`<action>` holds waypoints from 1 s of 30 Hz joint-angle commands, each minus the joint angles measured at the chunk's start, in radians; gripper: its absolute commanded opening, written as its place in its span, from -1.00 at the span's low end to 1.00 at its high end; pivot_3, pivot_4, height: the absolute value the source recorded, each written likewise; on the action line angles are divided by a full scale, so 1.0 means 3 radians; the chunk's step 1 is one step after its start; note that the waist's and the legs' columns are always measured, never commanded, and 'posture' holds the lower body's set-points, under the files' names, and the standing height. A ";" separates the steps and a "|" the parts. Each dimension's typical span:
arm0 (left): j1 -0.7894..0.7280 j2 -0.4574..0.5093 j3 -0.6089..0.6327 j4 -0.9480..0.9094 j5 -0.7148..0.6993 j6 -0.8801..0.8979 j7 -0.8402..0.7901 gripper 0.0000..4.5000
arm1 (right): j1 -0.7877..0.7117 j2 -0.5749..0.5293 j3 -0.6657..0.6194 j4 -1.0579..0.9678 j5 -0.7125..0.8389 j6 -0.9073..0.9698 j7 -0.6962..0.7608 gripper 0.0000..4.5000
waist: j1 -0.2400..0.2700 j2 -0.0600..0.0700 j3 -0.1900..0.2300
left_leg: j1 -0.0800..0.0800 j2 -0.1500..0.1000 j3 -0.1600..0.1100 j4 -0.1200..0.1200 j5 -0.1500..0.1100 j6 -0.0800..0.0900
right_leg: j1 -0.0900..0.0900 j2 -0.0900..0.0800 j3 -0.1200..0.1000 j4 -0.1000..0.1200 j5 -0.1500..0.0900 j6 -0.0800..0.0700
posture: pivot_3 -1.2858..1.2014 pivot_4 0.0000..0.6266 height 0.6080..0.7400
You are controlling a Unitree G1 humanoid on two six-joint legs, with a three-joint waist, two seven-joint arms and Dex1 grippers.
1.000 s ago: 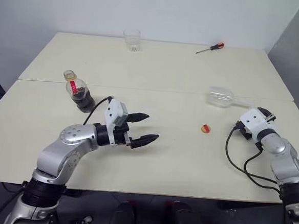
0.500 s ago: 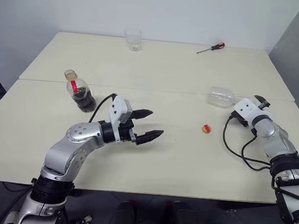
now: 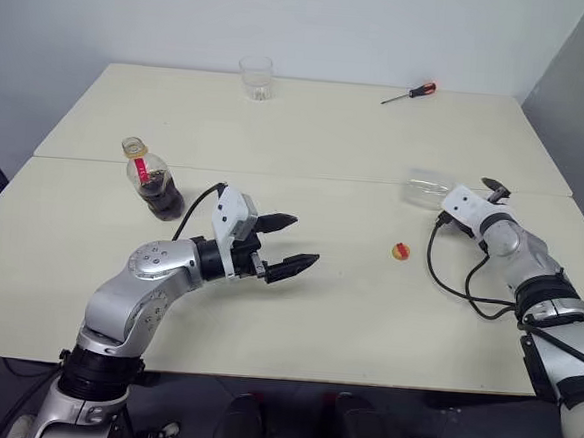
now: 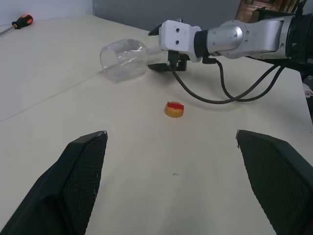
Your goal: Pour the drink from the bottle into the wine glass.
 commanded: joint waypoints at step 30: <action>0.0291 0.0215 0.1118 -0.0764 -0.1322 0.1084 0.0753 1.00 | -0.0190 0.1861 -0.0983 -0.0948 0.1875 -0.0227 0.0986 -0.93 | -0.0109 0.0003 0.0002 | -0.0005 0.0018 -0.0012 -0.0003 0.0003 -0.0007 | -0.0003 -0.0013 -0.0009 0.0002 -0.0003 -0.0005 | 0.03 -0.52 1.00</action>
